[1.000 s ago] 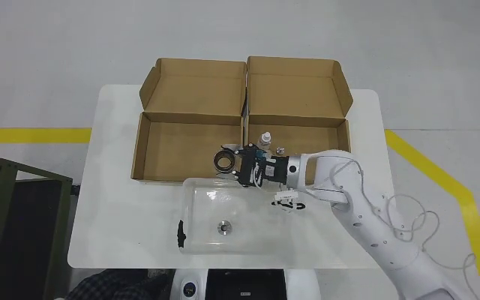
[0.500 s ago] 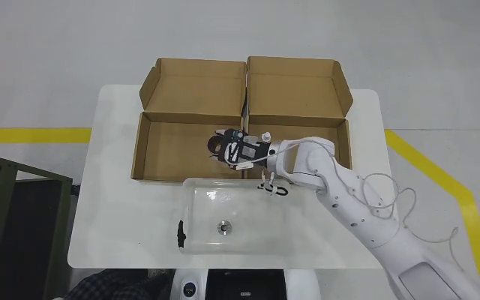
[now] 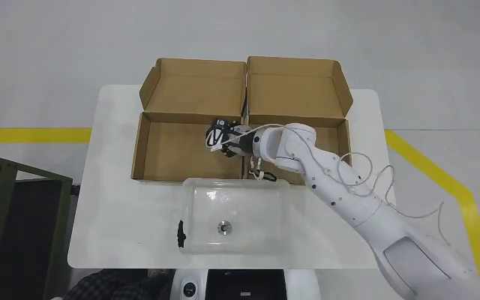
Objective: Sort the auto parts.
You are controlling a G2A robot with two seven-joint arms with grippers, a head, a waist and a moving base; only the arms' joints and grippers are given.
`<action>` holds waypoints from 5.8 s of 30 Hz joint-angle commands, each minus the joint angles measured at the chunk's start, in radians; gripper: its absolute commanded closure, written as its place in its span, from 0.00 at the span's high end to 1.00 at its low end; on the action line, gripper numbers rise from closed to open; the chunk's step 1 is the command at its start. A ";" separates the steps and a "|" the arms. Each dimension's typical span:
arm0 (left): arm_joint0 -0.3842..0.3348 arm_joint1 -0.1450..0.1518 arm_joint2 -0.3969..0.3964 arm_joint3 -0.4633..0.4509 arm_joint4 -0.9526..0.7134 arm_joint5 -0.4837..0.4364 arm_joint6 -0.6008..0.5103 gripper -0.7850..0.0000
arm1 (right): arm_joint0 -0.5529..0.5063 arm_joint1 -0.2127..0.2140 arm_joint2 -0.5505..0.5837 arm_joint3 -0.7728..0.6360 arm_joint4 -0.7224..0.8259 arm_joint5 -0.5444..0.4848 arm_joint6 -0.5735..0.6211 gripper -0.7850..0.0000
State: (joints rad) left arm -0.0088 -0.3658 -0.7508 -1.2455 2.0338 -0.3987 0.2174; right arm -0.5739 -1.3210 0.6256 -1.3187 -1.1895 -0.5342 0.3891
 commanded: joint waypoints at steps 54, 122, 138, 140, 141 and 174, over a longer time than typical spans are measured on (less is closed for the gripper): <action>0.000 0.000 0.000 0.000 0.000 0.000 0.000 1.00 | -0.313 0.038 0.199 -0.437 -0.039 -0.289 0.178 0.77; 0.000 0.000 0.000 0.000 0.000 0.000 0.000 1.00 | -0.408 0.078 0.056 -0.350 -0.159 -0.426 0.154 0.00; 0.000 0.000 0.000 0.000 0.000 0.000 0.000 1.00 | -0.417 0.098 0.166 -0.400 0.051 -0.416 0.046 0.00; 0.000 0.000 0.000 0.000 0.000 0.000 0.000 1.00 | -0.422 0.100 0.184 -0.397 0.079 -0.409 0.010 0.00; 0.000 0.000 0.000 0.000 0.000 0.000 0.000 1.00 | -0.423 0.101 0.193 -0.398 0.089 -0.403 -0.004 0.00; 0.000 0.000 0.000 0.000 0.000 0.000 0.000 1.00 | -0.437 0.119 0.367 -0.483 0.206 -0.314 -0.226 0.00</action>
State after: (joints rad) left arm -0.0088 -0.3658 -0.7508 -1.2455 2.0338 -0.3987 0.2174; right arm -1.0109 -1.2016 0.9924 -1.8004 -0.9832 -0.8482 0.1644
